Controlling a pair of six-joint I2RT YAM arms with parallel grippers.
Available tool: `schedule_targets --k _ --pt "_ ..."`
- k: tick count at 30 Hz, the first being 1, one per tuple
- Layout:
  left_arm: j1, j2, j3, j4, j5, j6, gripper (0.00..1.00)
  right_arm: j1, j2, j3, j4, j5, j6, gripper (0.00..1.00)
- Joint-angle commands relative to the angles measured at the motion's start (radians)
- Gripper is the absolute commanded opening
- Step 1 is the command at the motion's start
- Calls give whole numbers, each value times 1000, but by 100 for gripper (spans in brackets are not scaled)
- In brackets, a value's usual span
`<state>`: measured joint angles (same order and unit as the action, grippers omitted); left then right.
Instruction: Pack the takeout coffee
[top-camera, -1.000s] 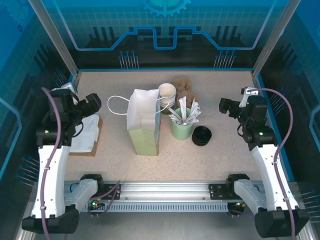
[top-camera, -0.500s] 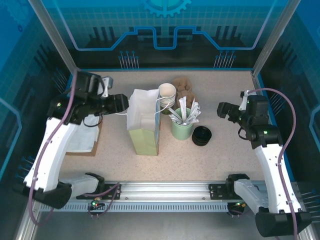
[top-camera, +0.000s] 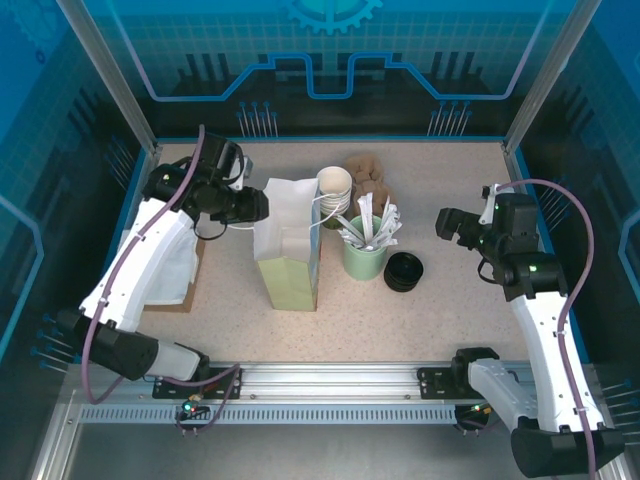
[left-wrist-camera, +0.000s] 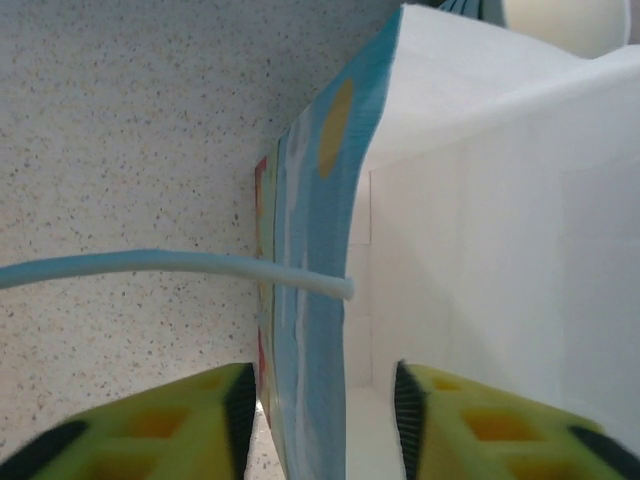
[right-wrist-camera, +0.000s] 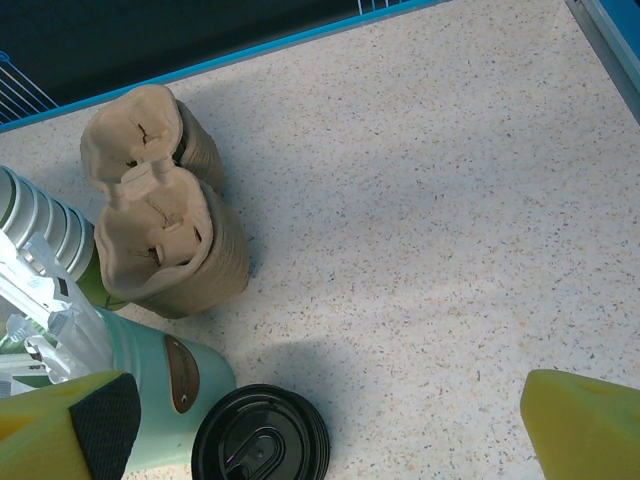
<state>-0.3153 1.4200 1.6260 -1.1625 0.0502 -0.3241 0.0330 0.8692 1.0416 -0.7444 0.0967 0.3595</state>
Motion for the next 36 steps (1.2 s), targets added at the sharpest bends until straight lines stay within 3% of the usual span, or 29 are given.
schedule_targets --k 1,7,12,20,28,36 --pt "-7 16 -5 -7 -46 22 32 13 -9 31 -17 8 2 100" --pt "-6 23 22 -20 -112 44 0 14 -6 36 -15 7 5 100" --pt "23 39 88 -48 -156 94 0 15 1 41 -18 8 3 100" --pt "183 126 223 -28 -14 146 0 17 13 56 -36 -7 -14 100" --pt "239 314 478 -56 42 154 0 21 65 82 -92 -124 -24 97" --pt "305 430 566 -25 100 107 0 29 119 22 -70 -261 24 87"
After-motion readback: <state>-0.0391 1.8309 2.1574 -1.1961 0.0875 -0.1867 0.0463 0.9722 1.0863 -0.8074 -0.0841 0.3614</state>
